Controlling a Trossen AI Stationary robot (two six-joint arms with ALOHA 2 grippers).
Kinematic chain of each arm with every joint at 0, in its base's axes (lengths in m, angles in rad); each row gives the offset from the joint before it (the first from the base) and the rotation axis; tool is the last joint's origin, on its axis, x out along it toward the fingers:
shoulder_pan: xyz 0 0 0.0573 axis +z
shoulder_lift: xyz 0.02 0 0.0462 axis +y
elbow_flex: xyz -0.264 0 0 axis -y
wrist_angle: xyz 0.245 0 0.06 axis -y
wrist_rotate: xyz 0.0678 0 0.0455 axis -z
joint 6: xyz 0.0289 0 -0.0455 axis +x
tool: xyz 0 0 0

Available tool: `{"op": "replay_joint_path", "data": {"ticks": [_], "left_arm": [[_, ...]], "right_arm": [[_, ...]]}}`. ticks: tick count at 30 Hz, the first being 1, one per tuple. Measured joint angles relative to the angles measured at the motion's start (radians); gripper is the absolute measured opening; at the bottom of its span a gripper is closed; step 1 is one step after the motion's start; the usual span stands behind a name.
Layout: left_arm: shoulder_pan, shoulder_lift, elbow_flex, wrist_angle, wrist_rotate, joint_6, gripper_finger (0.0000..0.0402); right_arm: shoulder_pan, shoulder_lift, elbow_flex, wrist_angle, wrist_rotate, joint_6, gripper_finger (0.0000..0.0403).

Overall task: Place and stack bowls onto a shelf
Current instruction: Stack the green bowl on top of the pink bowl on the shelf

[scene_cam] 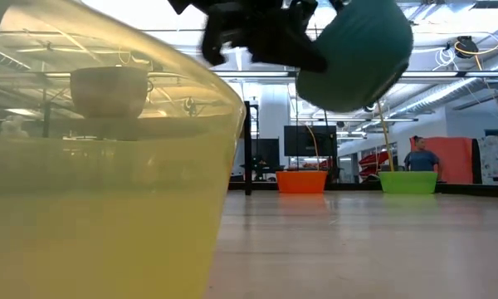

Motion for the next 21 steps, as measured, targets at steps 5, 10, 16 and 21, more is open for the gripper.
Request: {"op": "replay_joint_path", "data": {"ticks": [5, 10, 16, 21], "left_arm": [[-0.002, -0.005, 0.016, -0.022, -0.032, -0.021, 0.0007], [-0.002, -0.005, 0.085, -0.107, -0.068, -0.026, 0.0007], [-0.002, -0.006, 0.173, -0.296, -0.165, -0.029, 0.0007], [0.008, -0.006, 0.232, -0.392, -0.244, -0.154, 0.0007]], "right_arm": [[-0.001, 0.003, -0.001, 0.043, 0.086, 0.083, 0.0021], [-0.002, -0.011, -0.001, 0.083, 0.212, 0.064, 0.0050], [-0.002, -0.087, -0.002, 0.167, 0.380, 0.029, 0.0091], [-0.002, -0.168, -0.002, 0.222, 0.529, 0.027, 0.0118]]}}
